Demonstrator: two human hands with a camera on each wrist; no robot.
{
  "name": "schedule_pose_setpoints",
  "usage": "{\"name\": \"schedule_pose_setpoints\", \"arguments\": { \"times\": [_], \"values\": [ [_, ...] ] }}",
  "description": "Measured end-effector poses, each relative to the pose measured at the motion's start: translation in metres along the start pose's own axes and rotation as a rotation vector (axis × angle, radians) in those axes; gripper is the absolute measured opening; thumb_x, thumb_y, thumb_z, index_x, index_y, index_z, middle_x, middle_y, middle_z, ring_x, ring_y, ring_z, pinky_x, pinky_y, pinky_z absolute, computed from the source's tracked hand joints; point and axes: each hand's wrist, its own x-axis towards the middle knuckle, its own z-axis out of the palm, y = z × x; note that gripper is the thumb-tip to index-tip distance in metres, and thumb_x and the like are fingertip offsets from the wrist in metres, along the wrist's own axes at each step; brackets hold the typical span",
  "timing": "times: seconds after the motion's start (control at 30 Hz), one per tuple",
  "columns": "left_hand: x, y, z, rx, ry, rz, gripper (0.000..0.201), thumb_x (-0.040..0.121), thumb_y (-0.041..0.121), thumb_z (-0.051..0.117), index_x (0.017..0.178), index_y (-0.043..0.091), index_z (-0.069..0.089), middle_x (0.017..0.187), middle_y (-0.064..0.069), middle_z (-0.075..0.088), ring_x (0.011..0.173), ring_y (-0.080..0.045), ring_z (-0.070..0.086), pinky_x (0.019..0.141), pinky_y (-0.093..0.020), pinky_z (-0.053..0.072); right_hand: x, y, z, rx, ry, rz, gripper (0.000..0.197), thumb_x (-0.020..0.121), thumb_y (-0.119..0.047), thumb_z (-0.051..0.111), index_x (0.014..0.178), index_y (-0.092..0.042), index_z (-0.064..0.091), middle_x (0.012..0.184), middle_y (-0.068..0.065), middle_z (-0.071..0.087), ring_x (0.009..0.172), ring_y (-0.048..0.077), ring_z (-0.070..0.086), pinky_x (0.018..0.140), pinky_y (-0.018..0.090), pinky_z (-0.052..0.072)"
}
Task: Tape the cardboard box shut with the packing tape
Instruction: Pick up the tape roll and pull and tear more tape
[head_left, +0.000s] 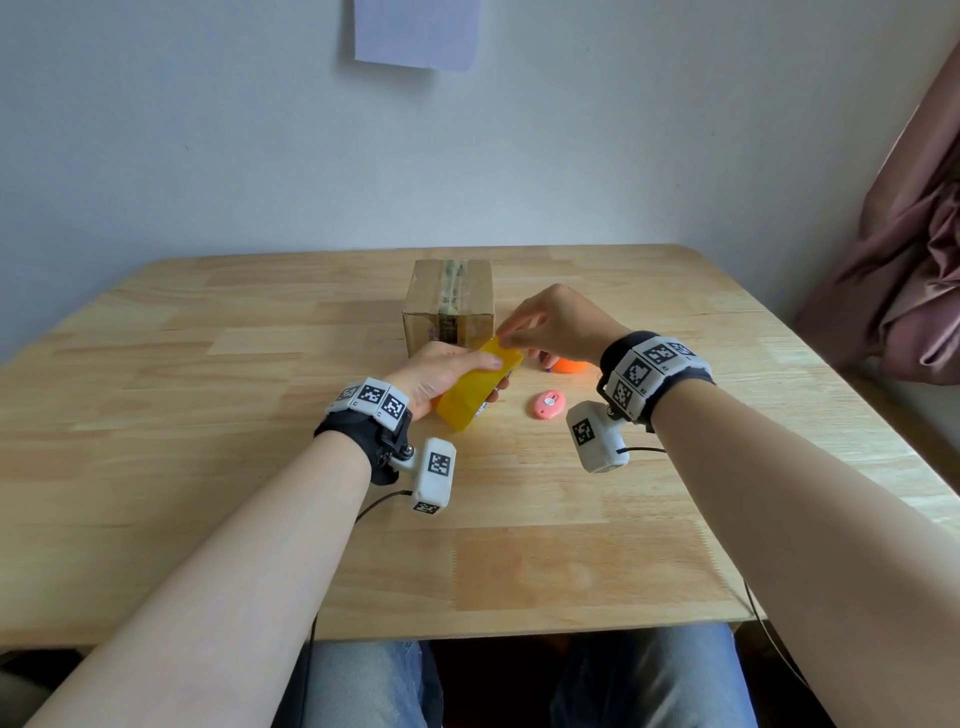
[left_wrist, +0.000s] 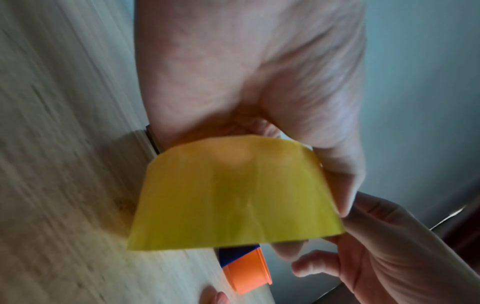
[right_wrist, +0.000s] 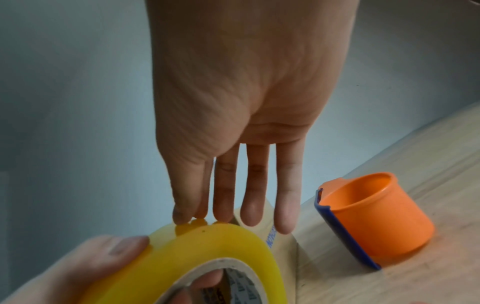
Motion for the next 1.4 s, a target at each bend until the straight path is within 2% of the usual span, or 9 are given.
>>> {"name": "schedule_pose_setpoints", "arguments": {
  "times": [0.23,0.37,0.57,0.73,0.83,0.93,1.1,1.2,1.4],
  "values": [
    [-0.004,0.004,0.003,0.021,0.021,-0.008,0.013,0.095,0.02,0.074,0.097,0.007,0.075,0.072,-0.003,0.081,0.059,-0.013,0.076,0.057,-0.025,0.061,0.004,-0.006,0.005,-0.085,0.07,-0.042,0.006,0.089,-0.027,0.078,0.086,-0.022,0.078,0.071,-0.016,0.07,0.059,0.008,0.068,0.054,0.021,0.053],
    [-0.006,0.006,0.001,0.076,0.047,0.027,0.011,0.095,0.021,0.074,0.09,0.012,0.076,0.07,0.001,0.08,0.06,-0.011,0.075,0.054,-0.022,0.059,0.008,-0.005,0.01,-0.111,0.074,-0.067,0.009,0.092,-0.026,0.072,0.09,-0.019,0.077,0.083,-0.004,0.076,0.064,0.019,0.073,0.054,0.032,0.058],
    [-0.004,0.004,-0.008,0.119,0.165,0.049,0.017,0.09,0.03,0.08,0.097,0.015,0.079,0.11,-0.02,0.079,0.109,-0.036,0.075,0.099,-0.048,0.059,0.014,-0.006,0.016,-0.174,0.003,-0.034,0.023,0.104,-0.026,0.055,0.114,-0.01,0.068,0.107,0.008,0.072,0.068,0.032,0.073,0.049,0.028,0.054],
    [0.0,0.005,-0.006,0.138,0.205,0.045,0.024,0.08,0.045,0.084,0.088,0.023,0.079,0.108,-0.016,0.08,0.109,-0.034,0.075,0.103,-0.051,0.056,0.015,-0.012,0.011,-0.255,-0.005,-0.016,0.028,0.104,-0.029,0.053,0.12,-0.011,0.068,0.119,0.009,0.07,0.101,0.025,0.067,0.076,0.028,0.045],
    [0.001,0.004,-0.005,0.14,0.208,0.047,0.036,0.069,0.055,0.082,0.087,0.024,0.081,0.105,-0.012,0.082,0.107,-0.031,0.075,0.104,-0.05,0.056,0.014,-0.013,0.005,-0.167,-0.066,0.033,0.018,0.104,-0.03,0.056,0.11,-0.019,0.067,0.102,0.006,0.074,0.081,0.026,0.075,0.061,0.034,0.06],
    [0.002,0.003,-0.005,0.107,0.194,0.046,0.028,0.083,0.045,0.083,0.092,0.019,0.081,0.106,-0.015,0.081,0.105,-0.031,0.076,0.104,-0.049,0.056,0.01,-0.014,0.0,-0.109,-0.058,0.032,0.007,0.094,-0.03,0.071,0.097,-0.024,0.07,0.1,-0.004,0.074,0.073,0.02,0.076,0.064,0.036,0.064],
    [-0.004,0.002,-0.005,0.099,0.142,0.043,0.021,0.09,0.034,0.08,0.1,0.015,0.079,0.116,-0.017,0.079,0.114,-0.034,0.073,0.105,-0.048,0.055,0.007,-0.019,-0.001,-0.026,0.024,0.092,0.005,0.09,-0.017,0.076,0.09,-0.012,0.076,0.068,0.012,0.075,0.05,0.02,0.073,0.052,0.031,0.061],
    [-0.006,0.001,-0.007,0.07,0.14,0.056,0.018,0.093,0.027,0.077,0.104,0.012,0.077,0.119,-0.02,0.077,0.117,-0.036,0.071,0.105,-0.047,0.055,0.01,-0.019,0.001,-0.094,0.058,0.101,0.005,0.09,-0.018,0.074,0.089,-0.015,0.077,0.068,0.011,0.074,0.042,0.019,0.068,0.05,0.037,0.062],
    [-0.006,0.004,-0.007,0.088,0.185,0.034,0.015,0.088,0.03,0.082,0.096,0.019,0.077,0.106,-0.012,0.079,0.111,-0.034,0.074,0.101,-0.048,0.057,0.017,-0.025,0.005,-0.247,0.051,0.02,0.005,0.093,-0.02,0.071,0.095,-0.017,0.075,0.095,-0.004,0.067,0.093,0.018,0.067,0.071,0.024,0.048]
  ]
}}
